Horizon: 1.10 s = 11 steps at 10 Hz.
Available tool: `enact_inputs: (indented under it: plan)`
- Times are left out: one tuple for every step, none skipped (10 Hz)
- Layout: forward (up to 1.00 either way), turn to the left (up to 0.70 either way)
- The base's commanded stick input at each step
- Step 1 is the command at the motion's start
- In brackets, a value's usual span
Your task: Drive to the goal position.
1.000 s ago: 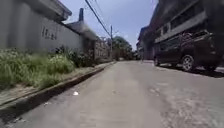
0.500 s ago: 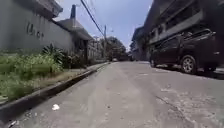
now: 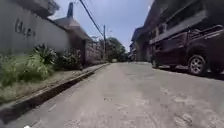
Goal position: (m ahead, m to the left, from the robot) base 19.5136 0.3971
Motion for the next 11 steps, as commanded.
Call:
enact_inputs:
  plan:
    - [1.00, 0.01]
    - [1.00, 0.01]
    - [1.00, 0.01]
    - [1.00, 0.01]
    - [1.00, -0.10]
    - [1.00, -0.37]
    - [1.00, -0.39]
    - [1.00, -0.39]
    - [1.00, -0.10]
    - [1.00, 0.01]
    - [1.00, 0.01]
